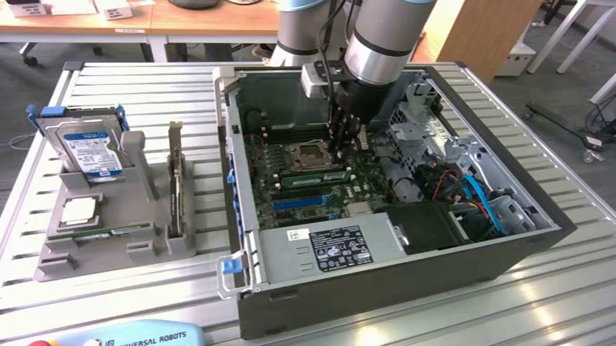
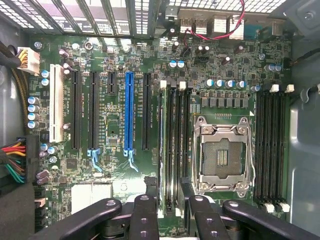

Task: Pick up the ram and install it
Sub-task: 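Press down the ram until it locks into place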

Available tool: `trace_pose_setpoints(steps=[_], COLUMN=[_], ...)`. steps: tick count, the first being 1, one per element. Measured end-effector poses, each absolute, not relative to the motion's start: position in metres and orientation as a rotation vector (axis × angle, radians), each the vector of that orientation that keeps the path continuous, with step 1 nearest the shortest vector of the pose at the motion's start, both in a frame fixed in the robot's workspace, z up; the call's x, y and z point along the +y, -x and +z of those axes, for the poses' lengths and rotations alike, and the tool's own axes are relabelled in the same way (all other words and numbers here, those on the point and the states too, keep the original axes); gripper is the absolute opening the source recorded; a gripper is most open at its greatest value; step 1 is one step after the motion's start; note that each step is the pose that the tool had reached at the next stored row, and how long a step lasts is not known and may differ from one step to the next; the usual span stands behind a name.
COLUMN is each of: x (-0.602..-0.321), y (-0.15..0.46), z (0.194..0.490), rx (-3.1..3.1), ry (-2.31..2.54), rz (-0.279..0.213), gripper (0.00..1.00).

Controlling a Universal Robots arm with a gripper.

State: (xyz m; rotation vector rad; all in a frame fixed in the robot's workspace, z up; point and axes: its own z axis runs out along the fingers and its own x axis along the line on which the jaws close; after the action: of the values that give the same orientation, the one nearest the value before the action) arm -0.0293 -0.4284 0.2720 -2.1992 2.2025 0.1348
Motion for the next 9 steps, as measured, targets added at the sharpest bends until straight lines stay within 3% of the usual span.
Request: trace_pose_setpoints(steps=[7,9], x=[-0.4284,-0.4284], y=[0.0293,0.0293], z=[0.2720,0.2720], rx=[2.202,2.202], ry=[2.199,2.199], rz=[0.135,0.135], gripper=[0.29,0.17])
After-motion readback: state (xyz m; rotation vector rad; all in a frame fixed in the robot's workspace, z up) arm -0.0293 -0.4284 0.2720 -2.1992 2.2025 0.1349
